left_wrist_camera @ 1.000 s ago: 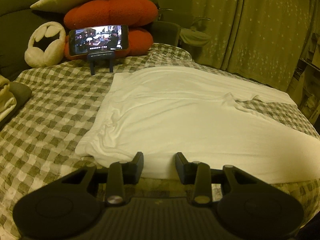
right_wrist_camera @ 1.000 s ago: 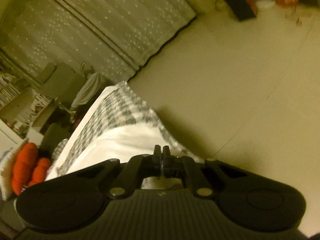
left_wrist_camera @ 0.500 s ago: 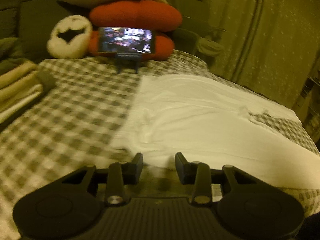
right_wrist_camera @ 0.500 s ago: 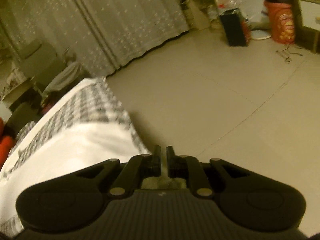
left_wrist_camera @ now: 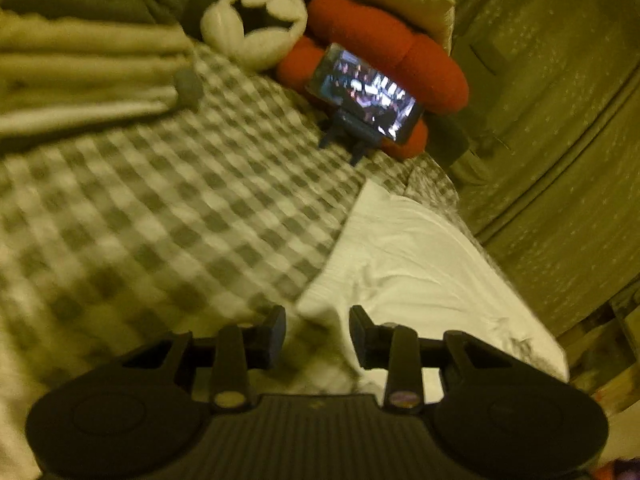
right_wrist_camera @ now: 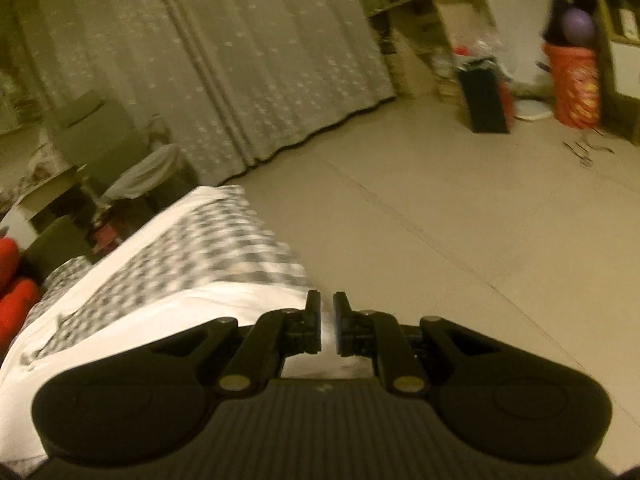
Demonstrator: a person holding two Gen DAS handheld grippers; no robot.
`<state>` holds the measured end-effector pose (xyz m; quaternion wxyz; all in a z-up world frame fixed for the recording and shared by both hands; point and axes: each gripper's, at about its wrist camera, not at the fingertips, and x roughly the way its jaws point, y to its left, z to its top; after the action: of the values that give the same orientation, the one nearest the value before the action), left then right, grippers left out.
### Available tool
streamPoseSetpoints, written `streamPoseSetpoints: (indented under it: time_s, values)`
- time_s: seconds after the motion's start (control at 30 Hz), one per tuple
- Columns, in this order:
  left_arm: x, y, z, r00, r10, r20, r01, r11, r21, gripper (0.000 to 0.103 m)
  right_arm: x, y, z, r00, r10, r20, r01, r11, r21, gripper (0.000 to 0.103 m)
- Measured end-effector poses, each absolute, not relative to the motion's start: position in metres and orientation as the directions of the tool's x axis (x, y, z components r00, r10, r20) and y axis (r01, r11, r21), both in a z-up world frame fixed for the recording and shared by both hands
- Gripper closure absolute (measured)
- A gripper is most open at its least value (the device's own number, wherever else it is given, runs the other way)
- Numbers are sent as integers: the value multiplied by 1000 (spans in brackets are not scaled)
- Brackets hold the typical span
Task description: Fold clothes
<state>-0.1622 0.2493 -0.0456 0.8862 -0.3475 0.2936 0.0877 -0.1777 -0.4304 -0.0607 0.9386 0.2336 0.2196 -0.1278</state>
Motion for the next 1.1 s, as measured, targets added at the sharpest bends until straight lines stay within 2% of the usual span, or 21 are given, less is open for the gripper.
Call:
streamPoseSetpoints:
  time_s: [0.07,0.13,0.17,0.3,0.53,0.63,0.7,0.73,0.83,1.07,1.1]
  values:
    - [-153,246,-50,804,-54,-592,-371,733,-570,66,-173,-416,-56,882,-110,-459,300,881,365,89]
    - [-148,241,-50,797,-19,-604,-388,750,-536,71,-169,-401,-51,892,-81,-446,257,901,349,85]
    - [-145,239,-51,790,-1,-614,-400,758,-516,90,-167,-393,-50,896,-58,-441,226,913,339,81]
    - [-143,239,-52,783,39,-621,-413,779,-471,96,-159,-364,-46,899,37,-436,107,947,302,80]
    - [-147,242,-53,787,57,-615,-383,825,-415,95,-143,-347,-53,886,63,-460,101,941,323,80]
    - [-149,244,-52,789,53,-613,-382,823,-420,90,-141,-342,-52,884,68,-463,96,942,321,80]
    - [-152,246,-48,789,53,-612,-385,819,-426,81,-141,-341,-49,887,74,-455,86,944,320,80]
    - [-153,247,-45,789,60,-612,-388,820,-420,80,-140,-340,-47,889,74,-451,83,944,319,80]
    - [-157,248,-31,789,109,-605,-400,839,-370,80,-137,-340,-40,896,69,-438,80,946,314,77]
    - [-139,244,0,812,138,-567,-374,869,-325,81,-115,-335,-11,919,70,-389,46,959,280,76]
    - [-134,238,3,813,140,-565,-365,879,-307,81,-110,-332,-5,921,71,-384,36,964,264,74]
